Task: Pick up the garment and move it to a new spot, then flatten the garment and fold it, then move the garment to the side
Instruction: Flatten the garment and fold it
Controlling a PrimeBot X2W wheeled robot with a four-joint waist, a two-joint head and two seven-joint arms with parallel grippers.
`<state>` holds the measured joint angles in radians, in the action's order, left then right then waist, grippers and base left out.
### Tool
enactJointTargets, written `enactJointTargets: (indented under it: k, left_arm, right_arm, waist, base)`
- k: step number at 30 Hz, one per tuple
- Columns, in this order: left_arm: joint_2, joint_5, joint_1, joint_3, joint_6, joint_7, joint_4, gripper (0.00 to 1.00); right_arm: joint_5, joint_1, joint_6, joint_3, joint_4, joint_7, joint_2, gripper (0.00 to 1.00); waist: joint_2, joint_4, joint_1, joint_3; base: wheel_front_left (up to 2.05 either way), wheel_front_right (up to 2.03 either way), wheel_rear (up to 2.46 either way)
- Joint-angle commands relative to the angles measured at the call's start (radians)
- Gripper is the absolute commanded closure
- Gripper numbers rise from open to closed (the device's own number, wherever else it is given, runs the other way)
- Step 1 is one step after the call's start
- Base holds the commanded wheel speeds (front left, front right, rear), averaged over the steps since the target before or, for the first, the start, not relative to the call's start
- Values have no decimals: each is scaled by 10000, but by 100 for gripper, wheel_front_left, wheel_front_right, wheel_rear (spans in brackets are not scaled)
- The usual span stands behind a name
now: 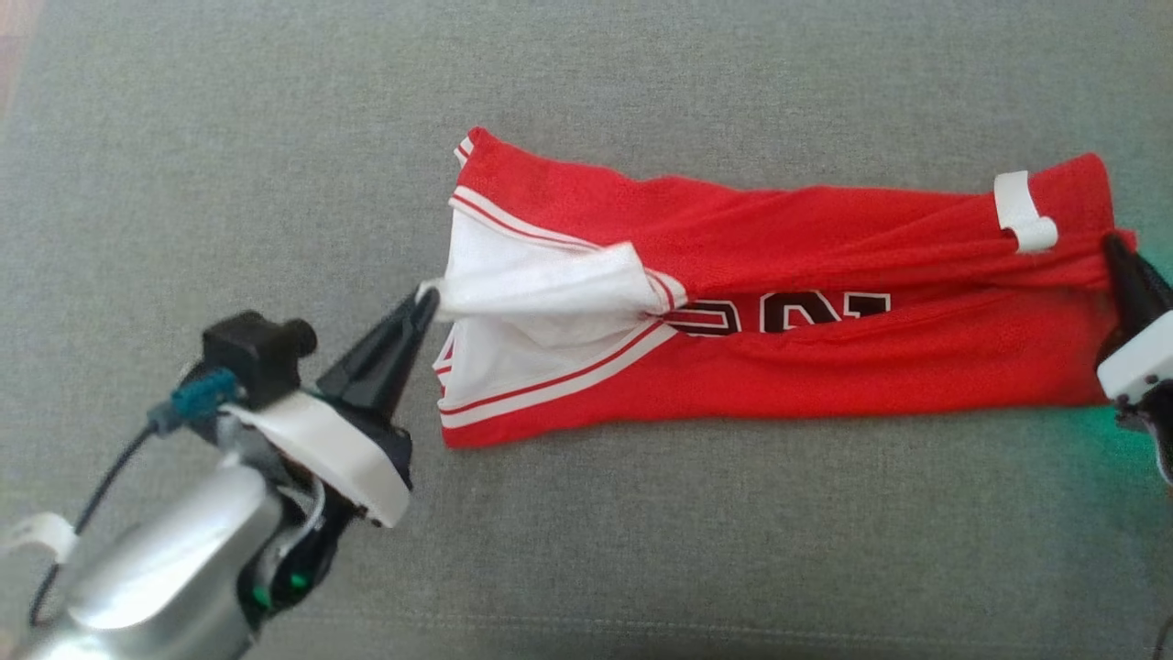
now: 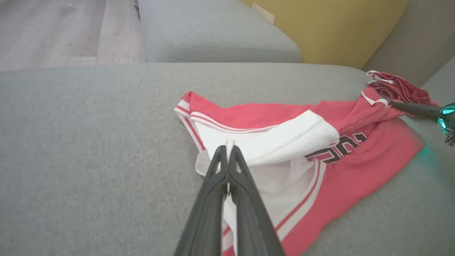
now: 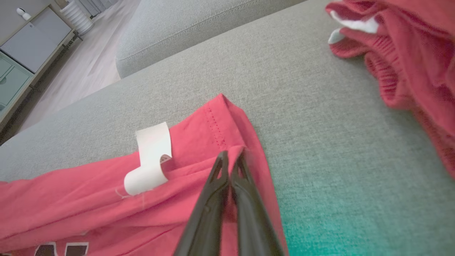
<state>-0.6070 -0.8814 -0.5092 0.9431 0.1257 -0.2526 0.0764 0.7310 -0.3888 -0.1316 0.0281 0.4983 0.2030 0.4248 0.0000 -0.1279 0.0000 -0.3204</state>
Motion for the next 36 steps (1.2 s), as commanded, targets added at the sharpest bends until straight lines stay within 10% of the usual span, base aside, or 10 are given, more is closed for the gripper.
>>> enactJointTargets:
  k: [1, 2, 3, 22, 36]
  left_arm:
    - [-93, 83, -111, -552, -59, -91, -1, 73]
    - [26, 94, -40, -562, -90, -91, 136, 52]
    - [137, 136, 19, -565, -106, -91, 293, 0]
    - [2923, 3418, 4593, -4387, 1611, -91, -304, 0]
    - [4870, 6836, 5951, -5105, 1100, -91, -549, 0]
  right_arm:
    - [64, 169, 9, 108, -251, -20, 156, 0]
    - [49, 218, 9, 114, -239, -37, 133, 0]
    - [47, 259, 9, 90, -224, -89, 90, 0]
    - [-600, 2968, 9, -243, -651, -1607, -1272, 0]
    - [-2175, 1484, 9, -1640, 1104, -524, -1523, 0]
  waist:
    - [0, -22, 0, 68]
    - [0, -22, 0, 115]
    - [0, -15, 0, 180]
    - [0, 423, 0, 2705]
    - [0, -812, 0, 2865]
  base:
    - [0, 0, 0]
    - [0, 0, 0]
    - [0, 0, 0]
    - [0, 0, 0]
    - [0, 0, 0]
